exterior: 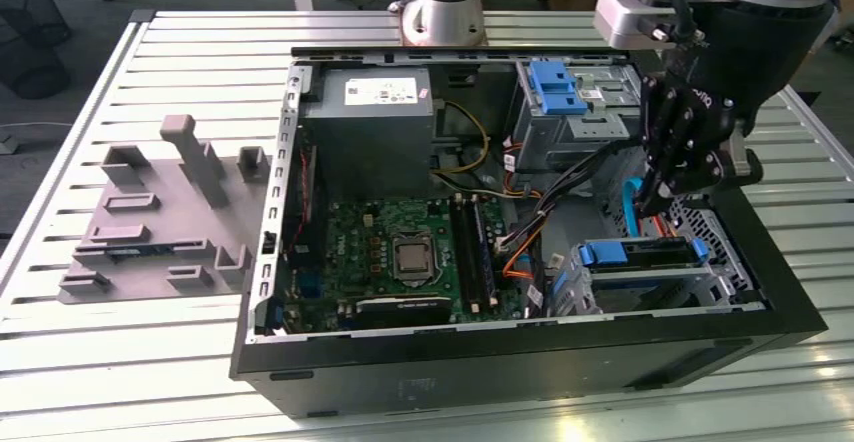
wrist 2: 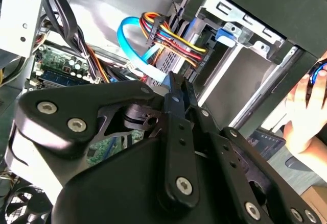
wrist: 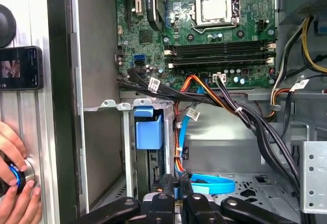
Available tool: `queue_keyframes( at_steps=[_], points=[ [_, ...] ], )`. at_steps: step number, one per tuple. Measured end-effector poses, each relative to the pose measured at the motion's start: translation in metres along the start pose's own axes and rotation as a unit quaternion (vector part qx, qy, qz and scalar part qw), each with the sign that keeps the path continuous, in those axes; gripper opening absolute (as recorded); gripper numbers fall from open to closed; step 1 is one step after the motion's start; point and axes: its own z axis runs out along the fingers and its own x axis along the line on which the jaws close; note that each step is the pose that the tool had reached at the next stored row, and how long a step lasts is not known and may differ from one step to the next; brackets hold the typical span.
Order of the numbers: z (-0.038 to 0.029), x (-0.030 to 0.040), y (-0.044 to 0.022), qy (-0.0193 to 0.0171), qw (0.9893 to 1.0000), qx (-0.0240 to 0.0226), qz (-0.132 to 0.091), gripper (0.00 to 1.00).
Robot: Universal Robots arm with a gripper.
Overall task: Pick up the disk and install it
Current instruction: 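Insert the second disk wire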
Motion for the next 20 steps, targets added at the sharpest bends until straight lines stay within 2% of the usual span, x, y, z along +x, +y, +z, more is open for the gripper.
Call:
queue_keyframes(
  at_steps=[7, 10, 14, 20],
  points=[
    [0.0055, 0.0080, -0.0003, 0.0000, 1.0000, -0.0001, 0.000, 0.16],
    [0.0083, 0.0088, -0.0003, 0.0000, 1.0000, -0.0002, 0.001, 0.16],
    [0.0106, 0.0091, -0.0002, 0.0009, 0.9998, -0.0030, 0.019, 0.16],
    [0.0160, 0.0169, -0.0006, 0.0008, 0.9998, -0.0033, 0.021, 0.16]
  ],
)
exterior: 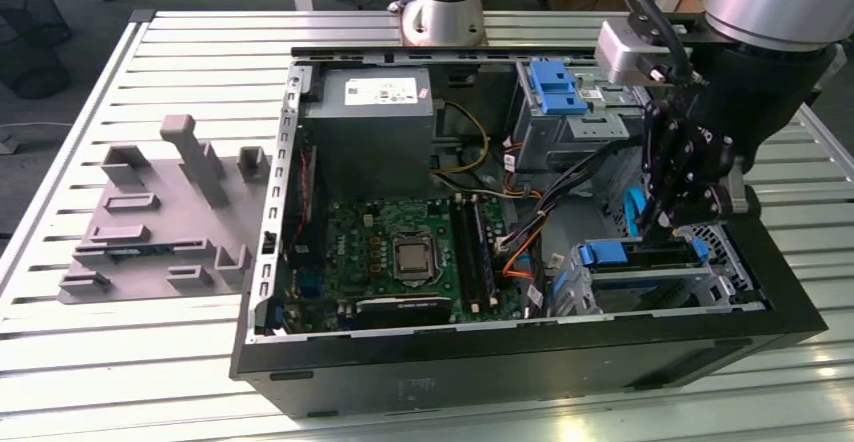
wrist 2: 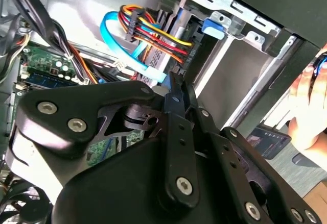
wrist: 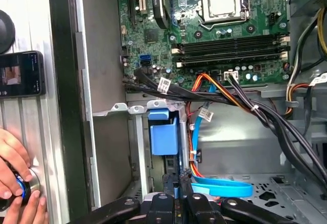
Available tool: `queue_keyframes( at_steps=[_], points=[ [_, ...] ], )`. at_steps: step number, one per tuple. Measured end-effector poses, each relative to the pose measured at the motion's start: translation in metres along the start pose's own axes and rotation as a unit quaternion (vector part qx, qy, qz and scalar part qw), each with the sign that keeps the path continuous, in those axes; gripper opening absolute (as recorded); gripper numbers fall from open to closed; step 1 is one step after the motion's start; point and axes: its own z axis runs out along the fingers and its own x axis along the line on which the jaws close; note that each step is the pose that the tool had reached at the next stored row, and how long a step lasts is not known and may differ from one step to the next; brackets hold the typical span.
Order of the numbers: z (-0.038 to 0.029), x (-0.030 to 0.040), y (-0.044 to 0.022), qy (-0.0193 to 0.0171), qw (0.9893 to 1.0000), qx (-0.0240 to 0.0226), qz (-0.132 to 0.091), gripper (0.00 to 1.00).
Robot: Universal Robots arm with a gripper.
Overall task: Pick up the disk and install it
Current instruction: 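Insert the second disk wire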
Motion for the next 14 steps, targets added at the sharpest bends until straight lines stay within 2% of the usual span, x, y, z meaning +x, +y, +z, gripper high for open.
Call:
queue_keyframes(
  at_steps=[2, 8, 14],
  points=[
    [0.0016, 0.0023, -0.0003, -0.0001, 1.0000, -0.0001, 0.000, 0.16],
    [0.0025, 0.0025, -0.0006, -0.0002, 1.0000, -0.0006, 0.002, 0.16],
    [0.0053, 0.0019, -0.0017, -0.0042, 1.0000, -0.0028, 0.001, 0.16]
  ],
)
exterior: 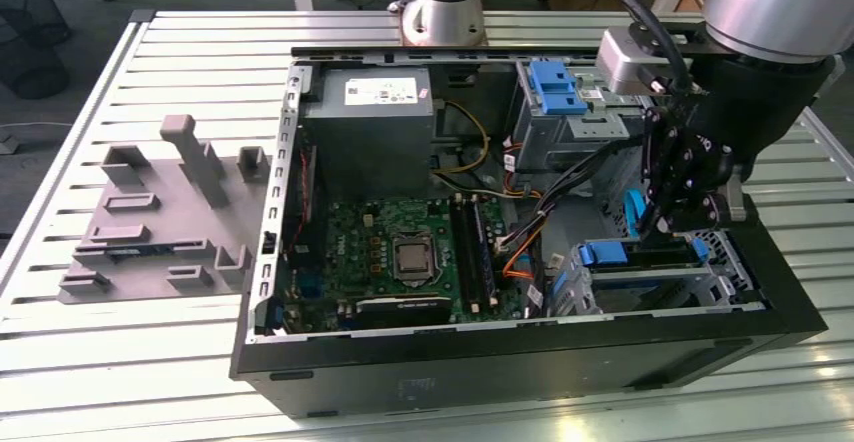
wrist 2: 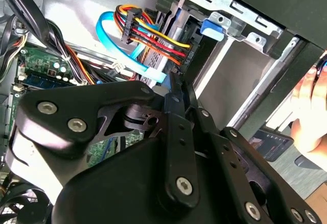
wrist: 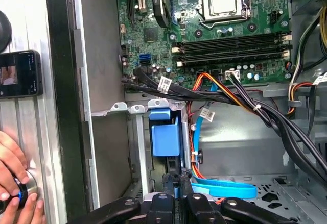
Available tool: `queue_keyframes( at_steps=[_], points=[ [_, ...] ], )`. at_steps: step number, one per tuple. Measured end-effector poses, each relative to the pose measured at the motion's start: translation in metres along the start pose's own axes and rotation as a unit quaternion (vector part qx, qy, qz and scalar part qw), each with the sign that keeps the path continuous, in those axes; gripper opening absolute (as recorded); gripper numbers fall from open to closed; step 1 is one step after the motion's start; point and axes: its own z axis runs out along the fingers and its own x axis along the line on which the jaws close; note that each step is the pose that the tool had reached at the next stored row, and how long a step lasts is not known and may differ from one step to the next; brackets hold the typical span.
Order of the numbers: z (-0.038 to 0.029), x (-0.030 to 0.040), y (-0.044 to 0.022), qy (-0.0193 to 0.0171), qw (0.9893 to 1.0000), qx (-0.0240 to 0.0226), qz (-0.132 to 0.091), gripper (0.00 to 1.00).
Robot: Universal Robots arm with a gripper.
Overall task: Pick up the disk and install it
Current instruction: 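Insert the second disk wire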
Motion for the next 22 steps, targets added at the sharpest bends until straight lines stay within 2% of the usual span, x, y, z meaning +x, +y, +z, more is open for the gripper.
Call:
queue_keyframes(
  at_steps=[15, 22],
  points=[
    [0.0030, 0.0004, -0.0019, -0.0018, 1.0000, -0.0013, 0.002, 0.16],
    [0.0043, 0.0020, -0.0026, -0.0044, 1.0000, -0.0023, 0.006, 0.16]
  ],
)
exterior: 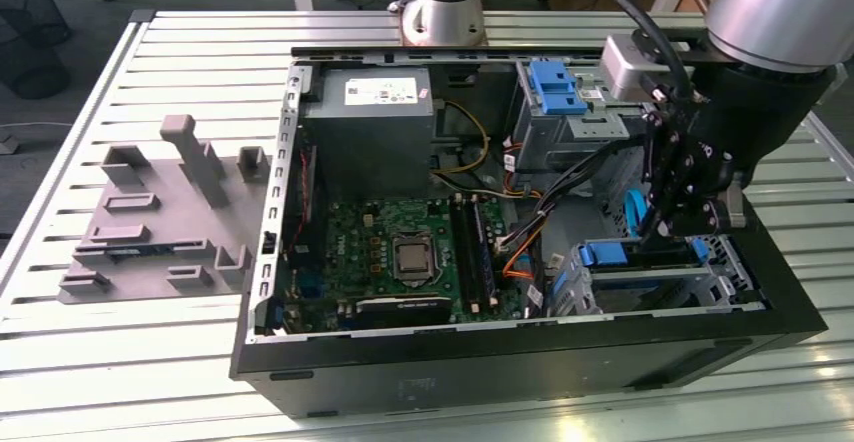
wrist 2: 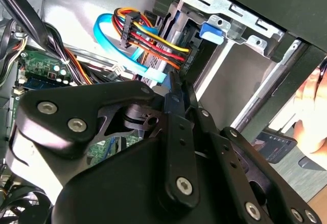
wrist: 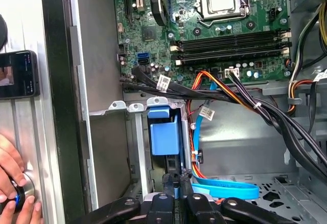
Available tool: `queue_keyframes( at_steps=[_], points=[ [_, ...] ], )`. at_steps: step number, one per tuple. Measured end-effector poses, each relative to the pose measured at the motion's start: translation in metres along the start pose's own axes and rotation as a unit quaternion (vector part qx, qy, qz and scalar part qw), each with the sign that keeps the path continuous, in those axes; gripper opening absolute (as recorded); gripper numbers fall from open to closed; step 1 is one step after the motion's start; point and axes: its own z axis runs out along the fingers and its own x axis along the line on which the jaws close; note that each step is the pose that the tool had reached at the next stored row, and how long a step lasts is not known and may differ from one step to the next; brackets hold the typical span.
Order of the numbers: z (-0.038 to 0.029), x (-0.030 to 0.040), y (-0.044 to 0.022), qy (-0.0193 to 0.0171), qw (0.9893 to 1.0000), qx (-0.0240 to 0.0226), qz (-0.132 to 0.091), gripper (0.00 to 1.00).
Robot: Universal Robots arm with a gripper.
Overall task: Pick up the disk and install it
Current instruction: 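Insert the second disk wire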
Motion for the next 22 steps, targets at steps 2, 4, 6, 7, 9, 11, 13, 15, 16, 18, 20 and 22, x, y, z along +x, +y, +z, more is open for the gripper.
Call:
queue_keyframes(
  at_steps=[2, 4, 6, 7, 9, 11, 13, 15, 16, 18, 20, 22],
  points=[
    [0.0003, 0.0004, -0.0002, -0.0009, 1.0000, -0.0003, 0.001, 0.16],
    [0.0005, 0.0007, -0.0003, -0.0018, 1.0000, -0.0005, 0.002, 0.16],
    [0.0006, 0.0007, -0.0004, -0.0020, 1.0000, -0.0007, 0.003, 0.16],
    [0.0006, 0.0007, -0.0004, -0.0022, 1.0000, -0.0009, 0.003, 0.16],
    [0.0004, 0.0008, -0.0004, -0.0023, 1.0000, -0.0015, 0.003, 0.16],
    [0.0002, 0.0008, -0.0004, -0.0023, 1.0000, -0.0020, 0.003, 0.16],
    [-0.0001, 0.0008, -0.0006, -0.0021, 1.0000, -0.0025, 0.003, 0.16],
    [-0.0008, 0.0010, -0.0006, -0.0019, 1.0000, -0.0029, 0.004, 0.16],
    [-0.0012, 0.0010, -0.0006, -0.0020, 1.0000, -0.0030, 0.004, 0.16],
    [-0.0020, 0.0011, -0.0007, -0.0020, 1.0000, -0.0032, 0.004, 0.16],
    [-0.0021, 0.0010, -0.0012, -0.0026, 1.0000, -0.0034, 0.004, 0.16],
    [-0.0020, 0.0013, -0.0018, -0.0048, 1.0000, -0.0037, 0.005, 0.16]
  ],
)
